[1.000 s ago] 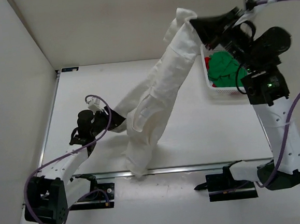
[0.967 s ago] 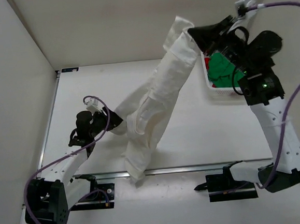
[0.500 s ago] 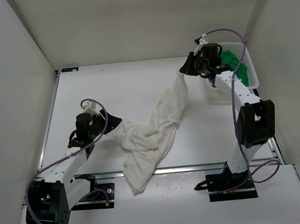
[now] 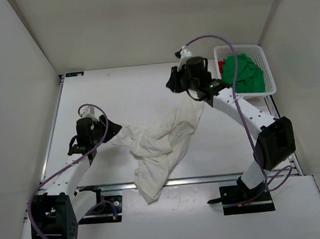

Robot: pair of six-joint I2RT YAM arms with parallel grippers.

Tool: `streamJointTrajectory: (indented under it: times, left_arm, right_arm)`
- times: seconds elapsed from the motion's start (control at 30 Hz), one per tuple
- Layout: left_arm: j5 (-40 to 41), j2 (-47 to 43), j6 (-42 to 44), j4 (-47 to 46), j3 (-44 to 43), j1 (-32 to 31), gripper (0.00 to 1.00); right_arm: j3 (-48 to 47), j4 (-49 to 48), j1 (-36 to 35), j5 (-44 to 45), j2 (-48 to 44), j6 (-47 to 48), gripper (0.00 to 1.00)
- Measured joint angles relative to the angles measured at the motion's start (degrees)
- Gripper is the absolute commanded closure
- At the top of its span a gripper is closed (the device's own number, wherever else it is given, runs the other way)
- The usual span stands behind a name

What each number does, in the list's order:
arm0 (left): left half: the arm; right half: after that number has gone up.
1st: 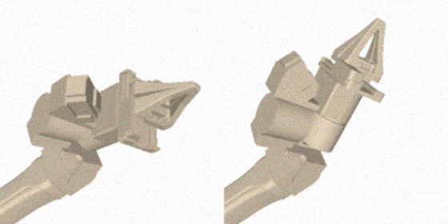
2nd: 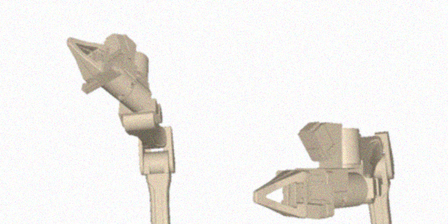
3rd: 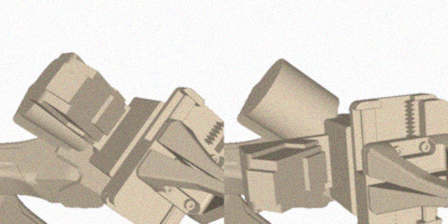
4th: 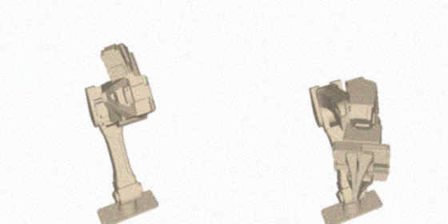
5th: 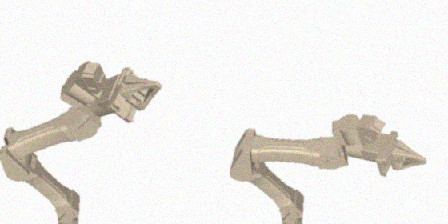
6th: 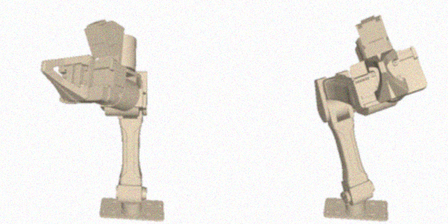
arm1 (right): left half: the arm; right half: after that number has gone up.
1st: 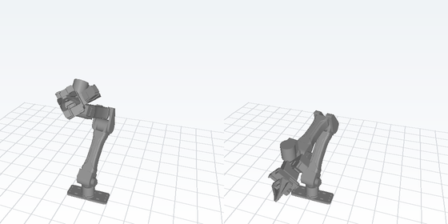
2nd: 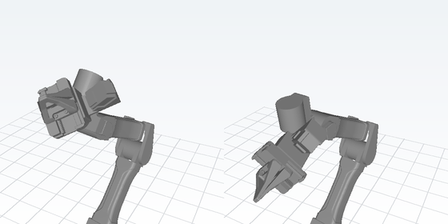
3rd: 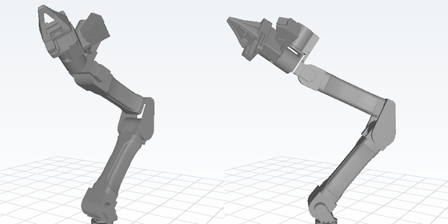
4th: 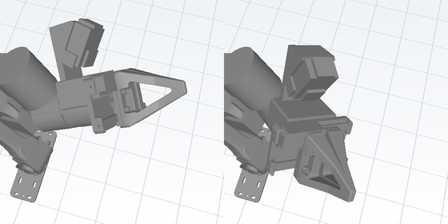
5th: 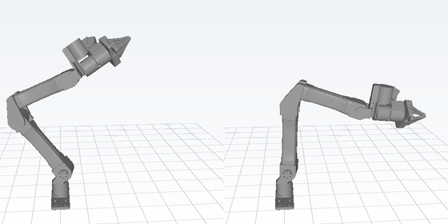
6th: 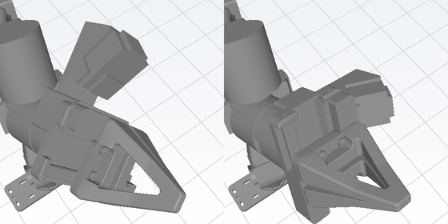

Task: Fold and stack the t-shirts
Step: Move the tshirt to the center of the board, then flatten out the tshirt

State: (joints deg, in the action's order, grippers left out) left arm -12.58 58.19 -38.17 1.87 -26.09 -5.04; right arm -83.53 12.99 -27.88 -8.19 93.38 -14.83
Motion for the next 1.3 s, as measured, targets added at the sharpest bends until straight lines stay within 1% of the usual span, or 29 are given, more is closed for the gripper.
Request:
streamJointTrajectory:
  times: [0.03,0.07,0.13,0.2,0.3,0.37,0.4,0.5,0.57,0.63,0.7,0.87,0.93,1.03,1.17,1.3]
  left_arm:
    - [-1.8,1.0,0.0,1.0,-3.0,1.0,0.42]
    - [-2.9,1.6,0.0,1.0,-4.9,2.1,0.43]
    - [-6.6,2.9,-0.9,0.7,-10.0,6.9,0.43]
    - [-8.3,3.6,-1.3,0.2,-13.5,10.3,0.43]
    - [-10.4,3.8,-1.7,0.4,-17.0,12.9,0.43]
    - [-12.3,3.8,-1.7,1.6,-19.4,14.6,0.43]
    - [-12.7,3.8,-1.7,1.9,-20.3,15.3,0.43]
    - [-13.2,4.2,-1.4,5.0,-25.1,17.0,0.43]
    - [-13.2,3.9,-1.3,5.0,-27.7,17.0,0.43]
    - [-13.4,2.9,-1.3,5.0,-28.5,16.9,0.43]
    - [-13.8,1.8,-1.3,5.2,-28.5,16.8,0.43]
    - [-14.1,1.2,-1.0,6.6,-28.5,16.2,0.43]
    - [-14.1,1.0,-0.8,7.1,-28.5,16.1,0.44]
    - [-14.3,0.9,-0.8,7.1,-28.5,16.1,0.43]
    - [-14.5,1.0,-0.8,7.1,-28.5,16.0,0.44]
    - [-14.5,1.2,-0.8,7.1,-28.8,16.0,0.44]
  right_arm:
    - [2.7,-1.2,-2.1,-1.5,-0.8,-0.2,0.96]
    - [4.7,-2.0,-4.0,-2.7,-0.8,-0.1,0.98]
    - [6.2,-2.6,-8.6,-3.6,1.3,0.2,0.97]
    - [5.7,-3.1,-13.6,-3.5,5.5,1.6,0.95]
    - [2.0,-3.7,-21.6,-4.2,13.5,3.6,0.86]
    - [-0.6,-4.4,-26.2,-5.0,18.5,4.7,0.78]
    - [-2.3,-4.4,-28.7,-5.3,21.1,5.4,0.77]
    - [-7.9,-3.6,-31.8,-5.3,26.7,7.0,0.72]
    - [-13.6,-2.9,-32.9,-4.4,31.2,8.1,0.7]
    - [-20.0,-0.9,-33.4,-3.0,35.7,9.2,0.67]
    - [-27.1,1.6,-33.5,-1.4,40.5,10.1,0.66]
    - [-45.7,9.0,-33.5,3.2,52.6,11.9,0.67]
    - [-50.2,12.4,-33.6,5.4,55.6,12.5,0.67]
    - [-54.0,16.5,-33.9,8.8,58.3,13.1,0.67]
    - [-55.8,20.1,-34.9,12.3,58.5,13.6,0.67]
    - [-56.7,21.7,-35.9,13.4,58.5,13.6,0.65]
